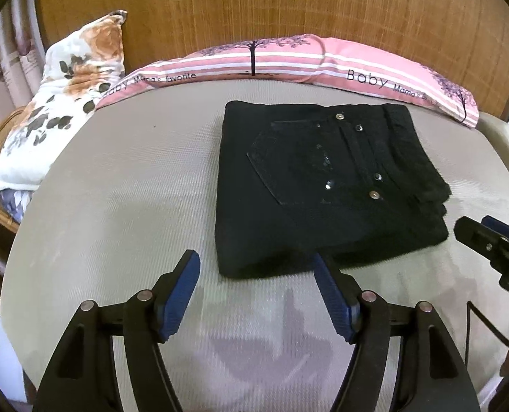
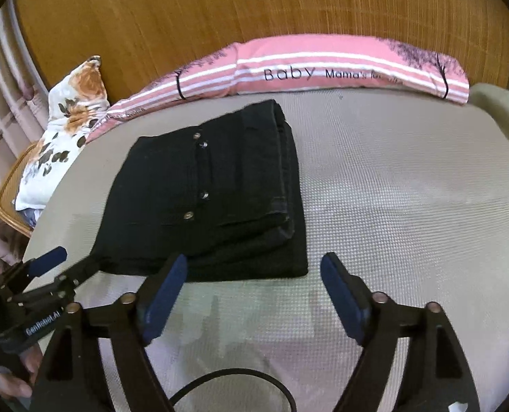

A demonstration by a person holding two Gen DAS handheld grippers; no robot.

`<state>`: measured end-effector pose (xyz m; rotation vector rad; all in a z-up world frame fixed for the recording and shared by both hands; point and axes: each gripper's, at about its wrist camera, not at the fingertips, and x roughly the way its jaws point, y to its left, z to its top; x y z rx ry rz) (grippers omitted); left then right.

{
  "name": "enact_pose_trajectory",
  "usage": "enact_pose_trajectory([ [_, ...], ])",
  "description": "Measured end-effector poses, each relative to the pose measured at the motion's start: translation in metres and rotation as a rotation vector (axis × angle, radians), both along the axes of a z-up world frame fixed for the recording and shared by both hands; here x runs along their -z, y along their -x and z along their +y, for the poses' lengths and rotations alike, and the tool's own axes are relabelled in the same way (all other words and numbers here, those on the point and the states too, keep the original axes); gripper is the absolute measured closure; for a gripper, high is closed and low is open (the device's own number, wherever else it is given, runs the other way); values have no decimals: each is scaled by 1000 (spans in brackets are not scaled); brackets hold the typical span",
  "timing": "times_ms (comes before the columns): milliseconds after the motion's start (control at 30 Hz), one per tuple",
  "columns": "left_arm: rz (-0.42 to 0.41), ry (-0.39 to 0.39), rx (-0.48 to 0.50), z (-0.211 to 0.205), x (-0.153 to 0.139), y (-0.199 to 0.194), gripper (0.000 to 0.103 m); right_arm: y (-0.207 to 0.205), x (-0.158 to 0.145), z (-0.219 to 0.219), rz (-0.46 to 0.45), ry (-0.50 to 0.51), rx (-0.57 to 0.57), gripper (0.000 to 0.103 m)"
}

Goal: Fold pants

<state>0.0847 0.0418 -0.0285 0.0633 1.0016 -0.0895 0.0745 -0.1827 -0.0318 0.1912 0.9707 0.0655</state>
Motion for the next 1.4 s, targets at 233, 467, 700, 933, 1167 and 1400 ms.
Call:
enact_pose_trajectory([
  [233, -26, -20, -25, -1, -9, 21, 33, 16, -10, 22, -38, 75, -4, 8],
  [467, -33, -16, -32, -1, -13, 29, 33, 26, -13, 34, -58, 124, -26, 3],
  [700, -48, -22, -36, -2, -16, 33, 33, 31, -14, 42, -63, 152, -31, 2],
  [933, -53, -21, -40, -3, -16, 34, 33, 32, -15, 45, -62, 171, -36, 1],
  [1167, -51, -21, -40, -4, -16, 35, 33, 33, -14, 47, -57, 175, -42, 1],
  [1400, -54, -31, -38, -5, -15, 35, 33, 33, -13, 48, -54, 174, -42, 1],
])
